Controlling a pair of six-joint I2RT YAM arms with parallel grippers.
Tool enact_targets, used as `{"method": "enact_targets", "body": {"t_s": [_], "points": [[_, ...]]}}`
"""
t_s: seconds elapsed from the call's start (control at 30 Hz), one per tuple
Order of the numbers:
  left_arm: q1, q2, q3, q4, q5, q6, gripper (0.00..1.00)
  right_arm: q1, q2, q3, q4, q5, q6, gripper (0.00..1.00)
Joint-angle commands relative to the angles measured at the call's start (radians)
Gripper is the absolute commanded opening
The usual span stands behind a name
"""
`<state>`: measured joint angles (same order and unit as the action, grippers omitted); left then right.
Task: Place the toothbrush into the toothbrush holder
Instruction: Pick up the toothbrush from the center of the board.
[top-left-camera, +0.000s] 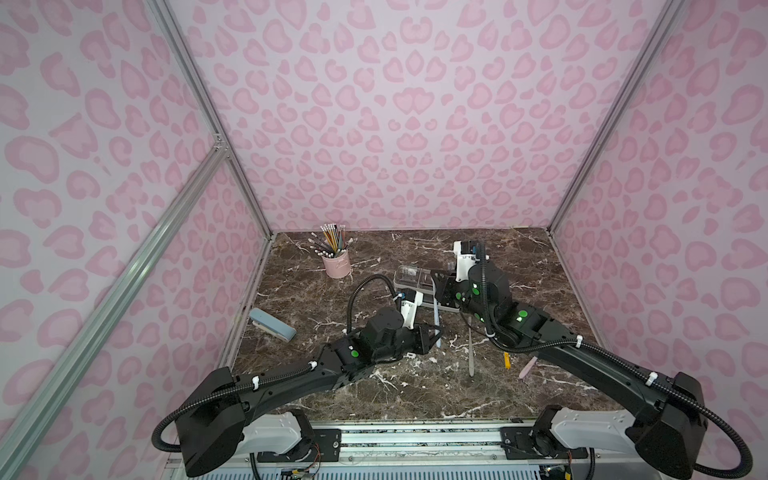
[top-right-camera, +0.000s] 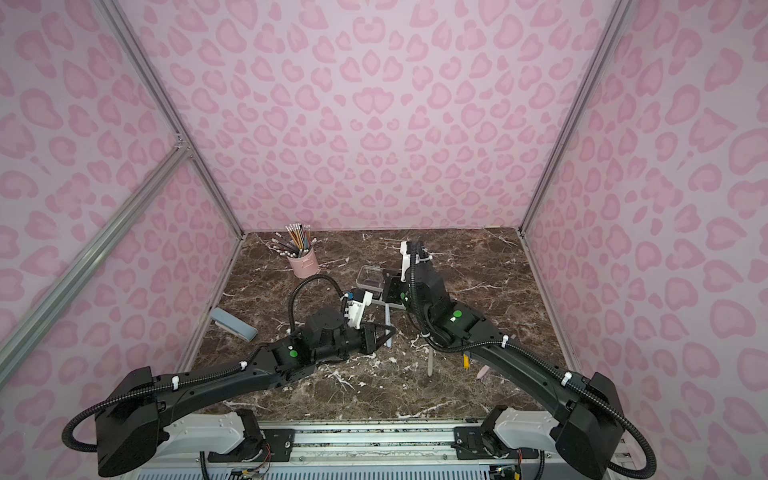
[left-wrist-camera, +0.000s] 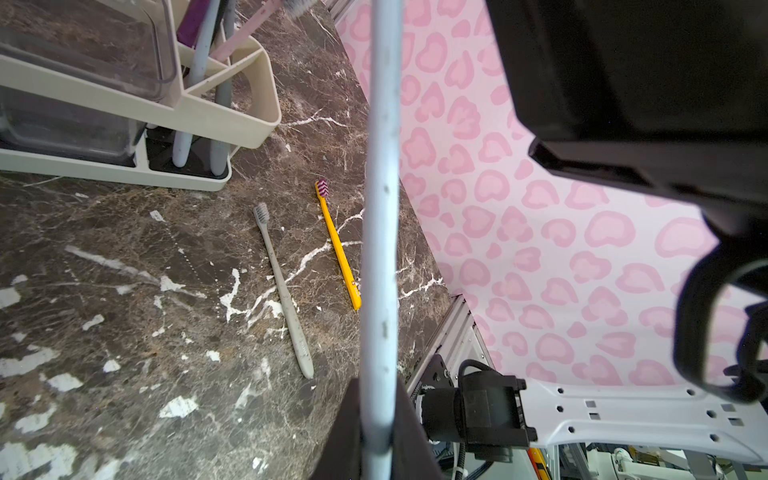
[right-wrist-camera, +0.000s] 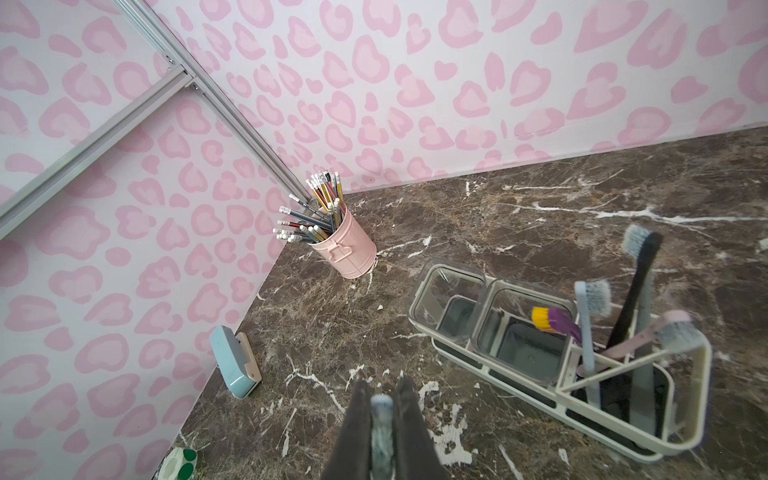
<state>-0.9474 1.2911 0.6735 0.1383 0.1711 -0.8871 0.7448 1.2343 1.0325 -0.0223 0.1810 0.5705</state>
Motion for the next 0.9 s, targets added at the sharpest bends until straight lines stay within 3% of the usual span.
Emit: {"method": "enact_targets", "body": {"t_s": [0.0, 0.13, 0.23, 0.43, 0.77, 0.87], "points": [[0.001, -0.010, 0.009, -0.005, -0.029, 0.013, 0.03, -0.004, -0.027, -0.003, 0.016, 0.004, 0.005, 0.24], [0.001, -0.025, 0.025, -0.078, -0.069, 0.051, 0.03, -0.038, -0.048, 0.002, -0.008, -0.079, 0.018, 0.48], [0.001, -0.040, 0.034, -0.133, -0.104, 0.084, 0.03, -0.096, -0.036, 0.014, -0.034, -0.239, 0.037, 0.57], [0.001, -0.052, 0.052, -0.220, -0.154, 0.136, 0.03, -0.196, 0.009, 0.017, -0.033, -0.504, 0.055, 0.62], [0.001, -0.015, 0.065, -0.291, -0.164, 0.177, 0.03, -0.200, 0.058, 0.037, -0.039, -0.581, 0.020, 0.62], [0.001, -0.018, 0.064, -0.296, -0.169, 0.183, 0.03, -0.200, 0.077, 0.041, -0.044, -0.594, 0.014, 0.57]]}}
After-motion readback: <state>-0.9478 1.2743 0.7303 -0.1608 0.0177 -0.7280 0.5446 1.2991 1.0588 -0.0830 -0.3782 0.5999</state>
